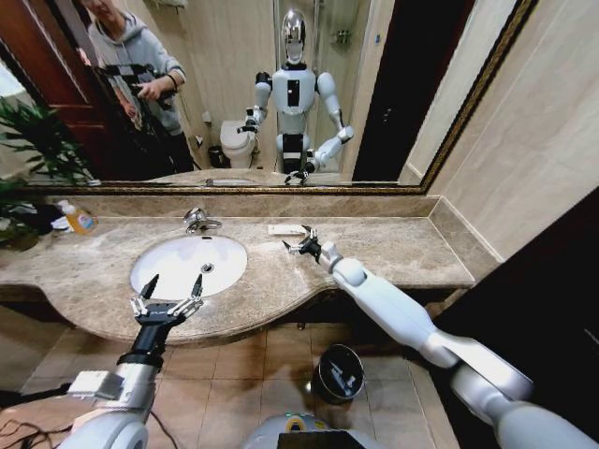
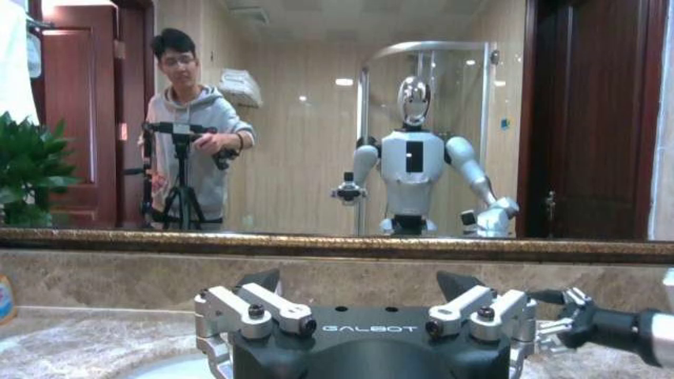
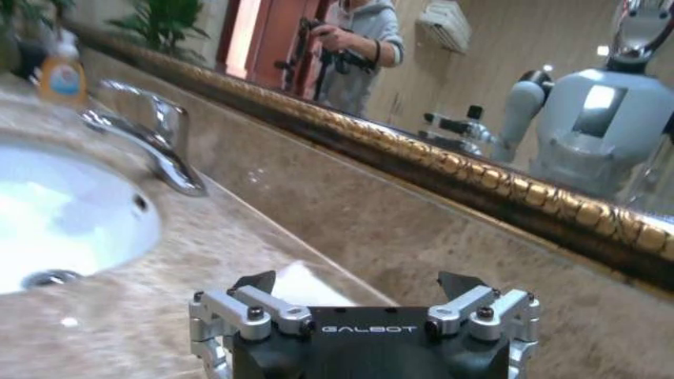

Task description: Pick up the trash from the sink and place it in the trash bin.

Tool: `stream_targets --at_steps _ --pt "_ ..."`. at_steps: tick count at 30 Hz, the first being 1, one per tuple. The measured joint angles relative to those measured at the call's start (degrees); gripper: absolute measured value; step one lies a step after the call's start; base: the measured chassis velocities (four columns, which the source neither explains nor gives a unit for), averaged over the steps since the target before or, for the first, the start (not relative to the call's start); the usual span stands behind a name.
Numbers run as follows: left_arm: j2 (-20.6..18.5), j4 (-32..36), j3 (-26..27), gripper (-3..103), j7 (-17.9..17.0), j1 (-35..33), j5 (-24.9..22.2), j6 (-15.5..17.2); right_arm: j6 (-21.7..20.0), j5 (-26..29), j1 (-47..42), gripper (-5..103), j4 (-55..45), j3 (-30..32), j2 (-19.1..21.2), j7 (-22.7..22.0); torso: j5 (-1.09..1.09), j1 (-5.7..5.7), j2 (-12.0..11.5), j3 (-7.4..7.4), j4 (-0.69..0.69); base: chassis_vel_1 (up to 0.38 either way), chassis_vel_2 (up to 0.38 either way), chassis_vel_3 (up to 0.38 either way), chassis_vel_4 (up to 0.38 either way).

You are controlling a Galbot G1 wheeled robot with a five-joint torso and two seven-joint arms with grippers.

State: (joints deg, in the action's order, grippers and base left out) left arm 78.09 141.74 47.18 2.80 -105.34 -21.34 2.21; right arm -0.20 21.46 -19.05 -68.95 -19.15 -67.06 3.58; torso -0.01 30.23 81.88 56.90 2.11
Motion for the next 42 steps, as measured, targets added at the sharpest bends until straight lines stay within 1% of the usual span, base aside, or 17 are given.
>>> stream_targets --at_steps 4,8,9,15,16,19,20,22,24,26,29,31,33,34,37,41,42 --pt "0.0 0.0 0.0 100 0.0 0.0 0.0 0.0 -0.5 -1.1 1.9 100 3.4 -0.5 -1.7 0.2 0.00 0.00 0.0 0.00 0.00 0.000 0.000 0.000 0.000" --pt "0.0 0.0 0.0 100 0.0 0.0 0.0 0.0 -1.5 -0.9 2.8 100 4.9 -1.0 -2.8 2.7 0.00 0.00 0.0 0.00 0.00 0.000 0.000 0.000 0.000" --pt "0.0 0.0 0.0 100 0.0 0.0 0.0 0.0 -2.7 -0.7 3.1 100 5.1 -1.4 -3.0 4.3 0.00 0.00 0.0 0.00 0.00 0.000 0.000 0.000 0.000" --pt "0.0 0.0 0.0 100 0.0 0.0 0.0 0.0 -5.5 -0.5 4.4 100 6.1 -1.7 -3.5 7.7 0.00 -0.01 0.0 0.00 0.00 0.000 0.000 0.000 0.000" --pt "0.0 0.0 0.0 100 0.0 0.0 0.0 0.0 -6.1 -0.5 4.8 103 6.6 -1.7 -3.6 8.3 0.00 -0.01 0.0 0.00 0.00 0.000 0.000 0.000 0.000" --pt "0.0 0.0 0.0 100 0.0 0.0 0.0 0.0 -6.7 -0.7 6.2 91 8.3 -1.9 -4.0 9.4 0.00 -0.01 0.0 0.00 -0.01 0.000 0.000 0.000 0.000" --pt "0.0 0.0 0.0 100 0.0 0.0 0.0 0.0 -6.7 -0.7 6.2 91 8.3 -1.9 -4.0 9.4 0.00 -0.01 0.0 0.00 -0.01 0.000 0.000 0.000 0.000" --pt "0.0 0.0 0.0 100 0.0 0.0 0.0 0.0 -6.8 -1.6 7.4 80 10.4 -2.1 -5.2 9.6 0.00 -0.01 0.0 0.00 0.00 0.000 0.000 0.000 0.000" --pt "0.0 0.0 0.0 100 0.0 0.0 0.0 0.0 -6.9 -2.0 7.7 80 11.1 -2.2 -5.6 9.8 0.00 -0.01 0.0 0.00 0.00 0.000 0.000 0.000 0.000" --pt "0.0 0.0 0.0 100 0.0 0.0 0.0 0.0 -7.1 -3.5 8.5 69 13.1 -2.3 -6.7 10.9 0.00 0.00 0.0 0.00 0.00 0.000 0.000 0.000 0.000" --pt "0.0 0.0 0.0 100 0.0 0.0 0.0 0.0 -7.5 -4.3 9.1 64 14.7 -2.4 -7.4 12.1 0.00 0.00 0.0 0.00 0.00 0.000 0.000 0.000 0.000" --pt "0.0 0.0 0.0 100 0.0 0.0 0.0 0.0 -8.0 -5.1 9.8 54 16.4 -2.4 -8.2 12.9 0.01 -0.01 0.0 0.00 0.00 0.000 0.000 0.000 0.000" --pt "0.0 0.0 0.0 100 0.0 0.0 0.0 0.0 -8.3 -5.5 10.0 48 17.0 -2.3 -8.3 13.5 0.01 0.00 0.0 0.00 0.01 0.000 0.000 0.000 0.000" --pt "0.0 0.0 0.0 100 0.0 0.0 0.0 0.0 -8.4 -5.7 10.1 42 17.2 -2.3 -8.3 14.1 0.00 0.00 0.0 0.00 0.00 0.000 0.000 0.000 0.000" --pt "0.0 0.0 0.0 100 0.0 0.0 0.0 0.0 -8.6 -5.9 10.3 37 17.3 -2.2 -8.1 15.1 0.01 0.00 0.0 0.00 0.00 0.000 0.000 0.000 0.000" --pt "0.0 0.0 0.0 100 0.0 0.0 0.0 0.0 -8.6 -5.5 10.2 16 16.5 -2.0 -6.9 14.7 0.01 -0.01 0.0 0.00 0.00 0.000 0.000 0.000 0.000" --pt "0.0 0.0 0.0 100 0.0 0.0 0.0 0.0 -8.6 -5.5 10.2 16 16.5 -2.0 -6.9 14.7 0.01 -0.01 0.0 0.00 0.00 0.000 0.000 0.000 0.000"
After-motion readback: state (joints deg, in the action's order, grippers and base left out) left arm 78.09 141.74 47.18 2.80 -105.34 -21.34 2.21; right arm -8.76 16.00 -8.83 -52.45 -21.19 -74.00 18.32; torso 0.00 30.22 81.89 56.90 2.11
